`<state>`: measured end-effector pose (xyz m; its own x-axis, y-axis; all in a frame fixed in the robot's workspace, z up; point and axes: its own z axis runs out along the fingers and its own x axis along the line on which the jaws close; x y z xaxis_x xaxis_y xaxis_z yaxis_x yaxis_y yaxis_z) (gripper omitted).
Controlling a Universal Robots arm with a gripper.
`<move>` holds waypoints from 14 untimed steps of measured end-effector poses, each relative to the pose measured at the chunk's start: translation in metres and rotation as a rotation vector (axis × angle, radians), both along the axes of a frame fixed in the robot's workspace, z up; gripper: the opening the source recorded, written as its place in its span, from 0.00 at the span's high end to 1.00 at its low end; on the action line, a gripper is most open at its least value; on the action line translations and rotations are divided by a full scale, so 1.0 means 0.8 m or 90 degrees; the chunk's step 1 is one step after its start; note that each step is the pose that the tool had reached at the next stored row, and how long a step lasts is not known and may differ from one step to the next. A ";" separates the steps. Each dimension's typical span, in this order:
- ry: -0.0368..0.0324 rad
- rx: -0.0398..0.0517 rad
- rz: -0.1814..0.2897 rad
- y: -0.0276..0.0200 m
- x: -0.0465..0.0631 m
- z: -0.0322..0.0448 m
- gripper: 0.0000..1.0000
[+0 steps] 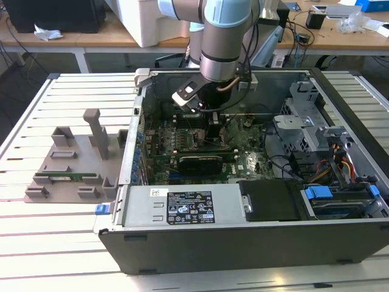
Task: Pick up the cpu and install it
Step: 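Place the cpu into insertion slot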
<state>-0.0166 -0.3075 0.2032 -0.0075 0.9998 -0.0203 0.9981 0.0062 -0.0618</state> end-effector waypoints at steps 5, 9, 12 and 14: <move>0.0000 -0.0004 -0.014 -0.0015 0.001 -0.0025 0.46; 0.0000 -0.0004 -0.017 -0.0016 0.003 -0.0053 0.46; 0.0001 -0.0003 -0.017 -0.0016 0.003 -0.0056 0.46; 0.0000 -0.0003 -0.017 -0.0016 0.003 -0.0057 0.45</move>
